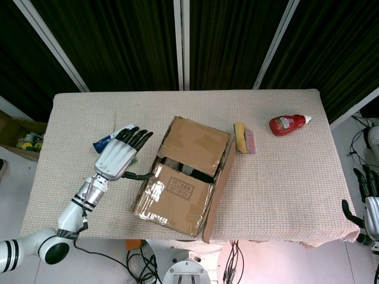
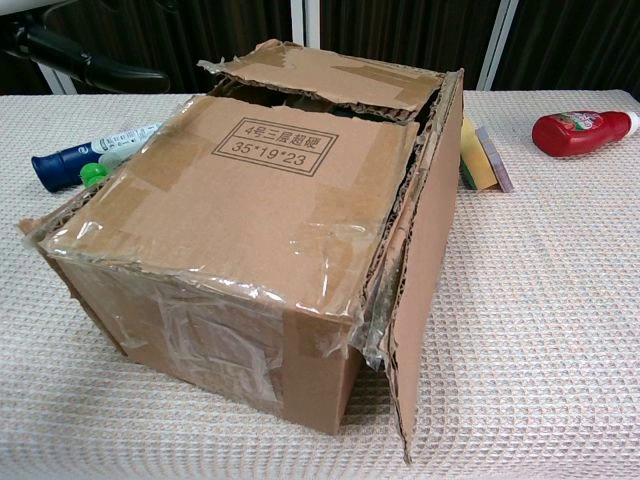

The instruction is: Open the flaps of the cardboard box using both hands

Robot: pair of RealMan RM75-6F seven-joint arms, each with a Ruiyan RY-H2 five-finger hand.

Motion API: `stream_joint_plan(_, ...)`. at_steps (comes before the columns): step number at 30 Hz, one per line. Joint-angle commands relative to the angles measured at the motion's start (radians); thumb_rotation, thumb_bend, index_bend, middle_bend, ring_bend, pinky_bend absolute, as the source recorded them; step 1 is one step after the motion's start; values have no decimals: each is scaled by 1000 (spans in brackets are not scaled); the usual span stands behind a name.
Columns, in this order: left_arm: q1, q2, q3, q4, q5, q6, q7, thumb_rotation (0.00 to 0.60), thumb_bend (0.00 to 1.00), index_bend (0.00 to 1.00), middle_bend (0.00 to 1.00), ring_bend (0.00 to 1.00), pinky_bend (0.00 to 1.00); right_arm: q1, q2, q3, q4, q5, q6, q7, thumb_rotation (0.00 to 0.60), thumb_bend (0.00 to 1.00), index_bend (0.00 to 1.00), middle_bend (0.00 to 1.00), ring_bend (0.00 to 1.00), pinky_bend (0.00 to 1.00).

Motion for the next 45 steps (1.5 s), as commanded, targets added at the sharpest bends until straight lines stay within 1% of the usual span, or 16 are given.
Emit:
stream_joint_plan(1,-9,-4,2,3,-8,1,4,118,95,65,121,90,193,4,-2,-2,1,-5,-6,-5,600,383,0,0,0,0)
stream_joint_plan(5,-18,-14,6,7,-7,8,6,120,95,65,121,90,193,0,0,-2,0,-8,0,-5,600,383,0,0,0,0)
stream_joint_plan(12,-52,-57,12,45,14,7,8,120,97,65,106,90,192,-17,3,-3,9,-4,18,11,600,383,0,0,0,0)
stream_joint_plan(16,-85,-107,-5,84,36,8,-10,119,98,65,105,90,186,-21,1,-2,20,2,15,24,600,383,0,0,0,0)
stream_joint_plan(20,-130,-177,-20,161,49,2,0,119,103,66,106,87,178,-22,3,1,24,5,15,33,600,383,0,0,0,0)
stream_joint_plan(22,-151,-202,-23,191,37,-15,15,140,103,65,106,85,178,-22,5,3,27,6,16,36,600,383,0,0,0,0)
stream_joint_plan(23,-164,-218,-22,212,32,-22,35,169,103,65,106,85,178,-22,6,5,30,6,17,39,600,383,0,0,0,0)
stream_joint_plan(25,-181,-242,-13,245,35,-27,74,246,104,66,106,85,179,-22,8,7,33,8,15,45,600,383,0,0,0,0)
stream_joint_plan(28,-193,-265,2,276,36,-26,119,389,106,65,105,85,178,-20,12,7,35,7,9,48,600,384,0,0,0,0)
stream_joint_plan(29,-196,-271,3,284,34,-26,126,429,106,66,106,85,178,-19,12,7,36,7,8,49,600,384,0,0,0,0)
stream_joint_plan(30,-198,-276,4,290,31,-24,131,454,107,66,106,85,178,-19,12,8,37,7,7,51,600,383,0,0,0,0)
stream_joint_plan(32,-201,-289,3,302,22,-22,130,471,108,66,106,85,178,-18,11,8,41,8,5,57,600,383,0,0,0,0)
stream_joint_plan(37,-211,-317,-6,323,20,-11,97,478,107,65,106,85,178,-20,5,6,54,10,0,65,600,384,0,0,0,0)
stream_joint_plan(40,-221,-337,-21,334,12,-6,74,482,125,65,106,85,178,-20,2,7,60,13,-3,69,600,383,0,0,0,0)
stream_joint_plan(45,-260,-372,-64,376,9,-7,32,487,180,66,106,85,178,-16,1,6,62,17,-18,71,600,384,0,0,0,0)
